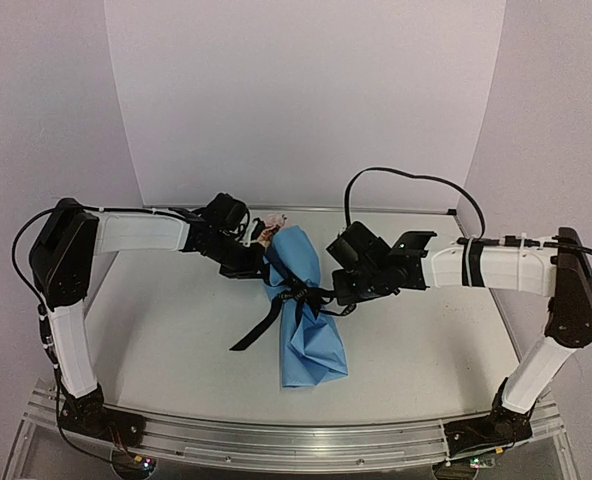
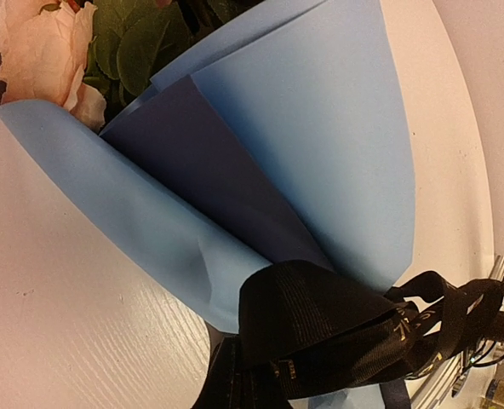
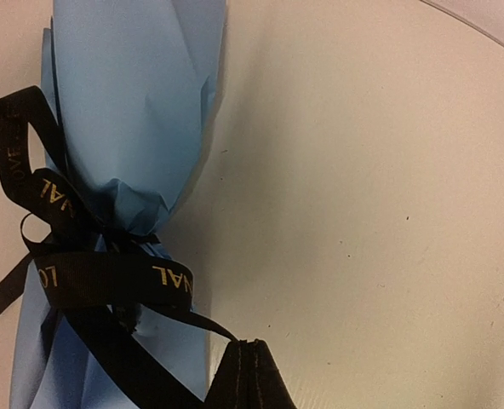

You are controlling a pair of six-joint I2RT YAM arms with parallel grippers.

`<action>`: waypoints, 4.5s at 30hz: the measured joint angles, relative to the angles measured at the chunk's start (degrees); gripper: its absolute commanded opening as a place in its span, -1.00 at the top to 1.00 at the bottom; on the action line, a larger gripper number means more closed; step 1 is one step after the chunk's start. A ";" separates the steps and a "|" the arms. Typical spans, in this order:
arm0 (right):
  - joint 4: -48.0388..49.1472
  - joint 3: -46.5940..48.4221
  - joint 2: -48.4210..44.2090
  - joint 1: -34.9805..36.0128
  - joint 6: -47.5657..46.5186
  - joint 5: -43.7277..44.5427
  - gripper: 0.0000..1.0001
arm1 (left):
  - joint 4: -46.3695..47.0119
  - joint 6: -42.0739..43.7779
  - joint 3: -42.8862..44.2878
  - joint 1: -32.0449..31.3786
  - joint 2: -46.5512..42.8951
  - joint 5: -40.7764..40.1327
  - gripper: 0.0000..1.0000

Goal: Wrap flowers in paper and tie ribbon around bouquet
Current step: Cross the half-tied ribbon over the folded bouquet.

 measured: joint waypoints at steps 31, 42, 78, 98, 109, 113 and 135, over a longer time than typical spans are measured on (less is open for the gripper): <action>-3.93 -2.87 -1.63 -0.46 3.66 2.26 0.74 | 0.07 -1.80 -4.12 0.98 -4.38 0.07 1.00; -2.57 -8.95 -11.58 3.11 7.29 -8.02 0.06 | 0.08 -1.73 -4.12 0.98 -4.38 0.72 1.00; 10.47 -5.58 2.38 -7.62 -8.51 -26.77 0.51 | 0.04 -1.45 -3.96 1.03 -4.38 2.52 1.00; 8.02 -6.76 0.37 -7.59 -6.71 -21.61 1.00 | 0.04 -1.49 -3.96 1.21 -4.38 3.06 0.99; 3.62 -7.53 -5.84 -7.61 -5.07 -18.75 1.00 | 0.07 -1.58 -3.98 1.95 -4.38 3.11 1.00; 2.47 -7.57 -5.84 -7.61 -4.53 -18.89 0.74 | 0.11 -1.57 -3.97 1.95 -4.38 3.42 1.00; 1.52 -16.86 -12.68 -6.77 -0.55 -17.42 -0.33 | 0.48 -1.49 -2.66 1.95 -2.40 5.89 0.99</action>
